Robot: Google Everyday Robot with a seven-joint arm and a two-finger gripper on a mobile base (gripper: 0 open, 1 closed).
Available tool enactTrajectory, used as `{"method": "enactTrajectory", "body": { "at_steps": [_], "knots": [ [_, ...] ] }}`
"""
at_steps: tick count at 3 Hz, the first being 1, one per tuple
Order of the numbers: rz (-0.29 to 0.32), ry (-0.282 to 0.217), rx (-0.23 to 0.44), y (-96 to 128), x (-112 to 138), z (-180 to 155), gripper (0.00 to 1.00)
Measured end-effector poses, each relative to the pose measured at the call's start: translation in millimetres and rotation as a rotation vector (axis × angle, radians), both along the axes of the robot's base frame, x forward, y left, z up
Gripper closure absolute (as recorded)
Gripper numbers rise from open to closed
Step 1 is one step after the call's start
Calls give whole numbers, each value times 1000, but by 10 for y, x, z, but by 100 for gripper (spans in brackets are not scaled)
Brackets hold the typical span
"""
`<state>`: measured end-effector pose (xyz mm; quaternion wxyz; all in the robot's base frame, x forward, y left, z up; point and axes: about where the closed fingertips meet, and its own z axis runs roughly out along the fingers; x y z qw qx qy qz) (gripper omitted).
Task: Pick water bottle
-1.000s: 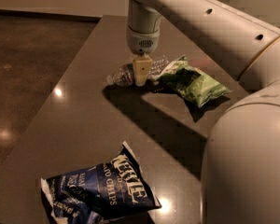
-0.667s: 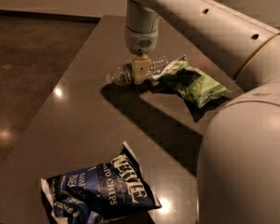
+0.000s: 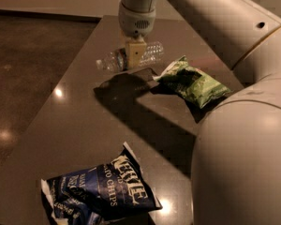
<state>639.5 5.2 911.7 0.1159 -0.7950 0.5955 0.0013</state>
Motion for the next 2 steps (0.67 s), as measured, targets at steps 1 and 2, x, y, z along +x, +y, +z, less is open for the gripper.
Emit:
{"method": "enactTrajectory", "body": {
  "at_steps": [1, 2],
  "knots": [
    [110, -46, 62, 213, -144, 462, 100],
    [166, -72, 93, 302, -254, 698, 100]
  ]
}}
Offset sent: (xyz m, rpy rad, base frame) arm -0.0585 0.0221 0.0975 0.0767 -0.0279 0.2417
